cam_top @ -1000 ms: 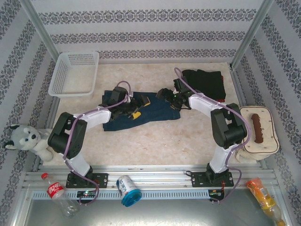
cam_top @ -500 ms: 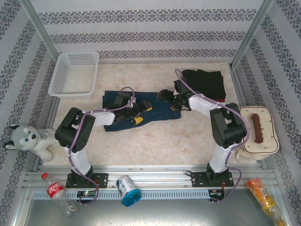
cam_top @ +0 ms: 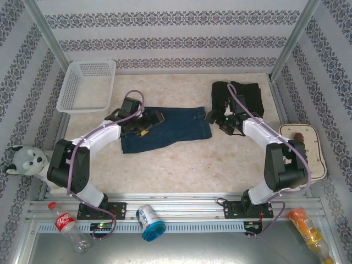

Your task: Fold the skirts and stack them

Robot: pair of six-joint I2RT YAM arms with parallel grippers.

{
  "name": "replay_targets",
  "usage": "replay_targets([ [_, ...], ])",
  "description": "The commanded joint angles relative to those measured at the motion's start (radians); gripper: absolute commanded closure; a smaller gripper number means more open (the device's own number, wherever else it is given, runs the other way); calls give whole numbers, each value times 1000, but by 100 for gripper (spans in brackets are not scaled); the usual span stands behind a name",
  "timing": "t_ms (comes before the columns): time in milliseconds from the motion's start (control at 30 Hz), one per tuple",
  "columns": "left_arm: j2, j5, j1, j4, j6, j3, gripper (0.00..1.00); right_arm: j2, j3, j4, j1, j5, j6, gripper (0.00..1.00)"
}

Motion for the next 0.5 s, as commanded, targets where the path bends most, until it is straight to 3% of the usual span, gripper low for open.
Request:
replay_targets([
  [0, -13, -117, 52, -206, 140, 21, 0, 40, 16, -89, -10, -94, -157, 22],
  [167, 0, -99, 88, -222, 136, 24, 0, 127, 67, -85, -8, -173, -145, 31],
  [300, -9, 67, 65, -94, 49, -5, 0, 138, 30, -40, -8, -70, 15, 34],
  [467, 33, 211, -29, 138, -107, -21, 0, 115, -74, 90, 9, -135, 187, 34],
])
